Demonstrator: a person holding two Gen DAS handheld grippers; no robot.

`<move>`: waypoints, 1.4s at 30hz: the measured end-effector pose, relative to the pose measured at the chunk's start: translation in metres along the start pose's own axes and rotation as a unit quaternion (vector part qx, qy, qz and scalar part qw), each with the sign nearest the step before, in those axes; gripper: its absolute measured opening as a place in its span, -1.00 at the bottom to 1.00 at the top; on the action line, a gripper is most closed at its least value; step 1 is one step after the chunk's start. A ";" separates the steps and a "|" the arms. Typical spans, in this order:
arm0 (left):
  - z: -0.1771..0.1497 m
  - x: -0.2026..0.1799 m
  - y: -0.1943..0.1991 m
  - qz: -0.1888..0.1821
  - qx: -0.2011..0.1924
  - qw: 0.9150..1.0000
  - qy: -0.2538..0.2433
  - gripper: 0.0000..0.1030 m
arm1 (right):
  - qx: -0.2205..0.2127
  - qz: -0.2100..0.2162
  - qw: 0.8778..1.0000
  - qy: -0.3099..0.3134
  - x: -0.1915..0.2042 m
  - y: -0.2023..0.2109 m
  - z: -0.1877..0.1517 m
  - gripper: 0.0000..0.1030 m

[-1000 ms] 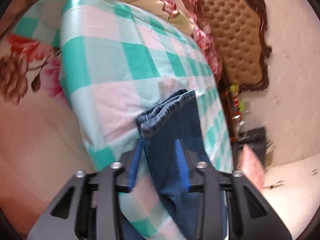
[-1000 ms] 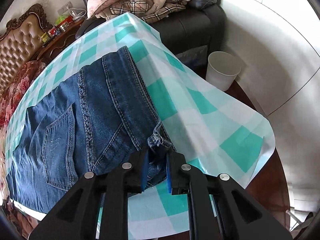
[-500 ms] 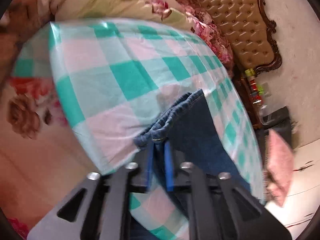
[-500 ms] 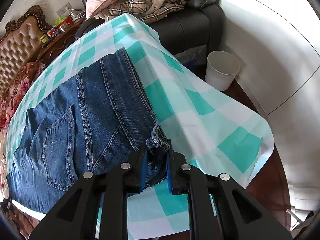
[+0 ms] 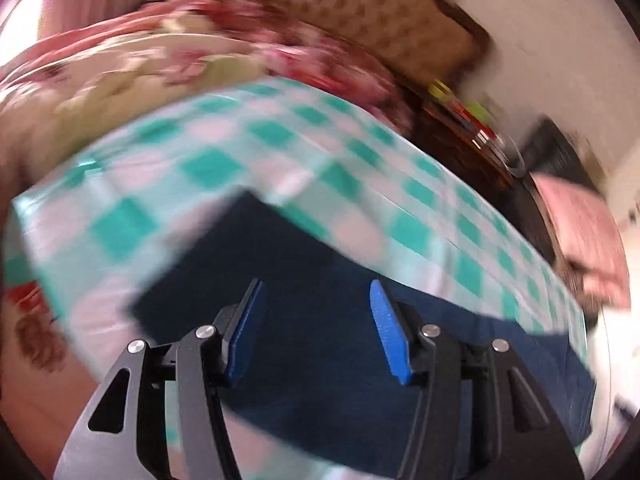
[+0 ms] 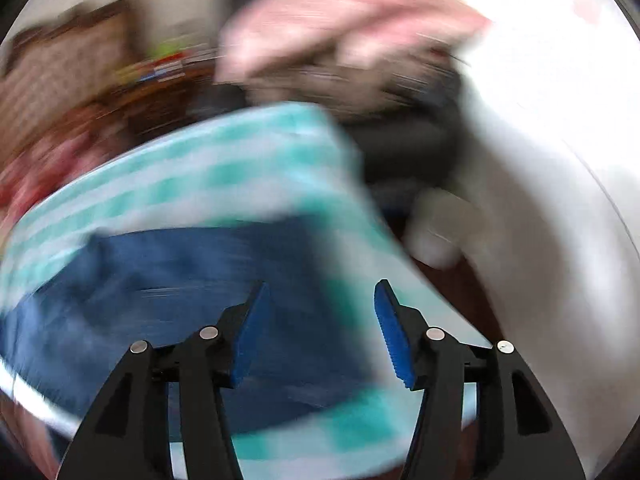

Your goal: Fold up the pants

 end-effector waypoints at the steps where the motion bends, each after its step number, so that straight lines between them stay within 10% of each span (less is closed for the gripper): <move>1: -0.002 -0.011 -0.005 -0.007 0.004 1.000 -0.010 0.06 | -0.002 0.024 0.999 0.030 0.023 -0.007 0.008 0.27; 6: -0.033 -0.050 -0.022 -0.027 0.018 0.999 -0.038 0.06 | 0.017 0.155 0.975 0.157 0.146 -0.081 0.035 0.27; 11: -0.063 -0.083 -0.016 -0.039 0.010 0.992 -0.120 0.09 | 0.066 0.168 0.953 0.243 0.205 -0.160 0.028 0.12; 21: -0.073 -0.189 -0.021 -0.085 -0.015 0.962 -0.259 0.14 | 0.030 0.092 0.977 0.192 0.195 -0.204 0.039 -0.22; 28: -0.115 -0.300 -0.084 -0.140 0.055 0.921 -0.361 -0.30 | -0.023 0.104 0.980 0.169 0.206 -0.175 0.044 -0.19; 34: -0.093 -0.277 -0.109 -0.053 0.033 0.932 -0.357 -0.33 | 0.003 0.108 0.970 0.220 0.224 -0.181 0.028 -0.16; 38: -0.102 -0.315 -0.085 -0.141 0.025 0.926 -0.351 -0.33 | 0.003 0.067 0.975 0.212 0.214 -0.193 0.026 -0.17; 42: -0.111 -0.350 -0.096 -0.141 0.028 0.914 -0.380 -0.32 | 0.002 0.038 0.981 0.188 0.204 -0.198 0.031 -0.17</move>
Point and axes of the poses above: each gripper's, at about its wrist camera, not at the fingertips, and y roughly against the way its jaws point, x to its left, z to its top, the point moved 8 cm from there along -y, roughly the way its jaws point, and after that the axes turned 5 degrees about z, right-handed, at the moved point
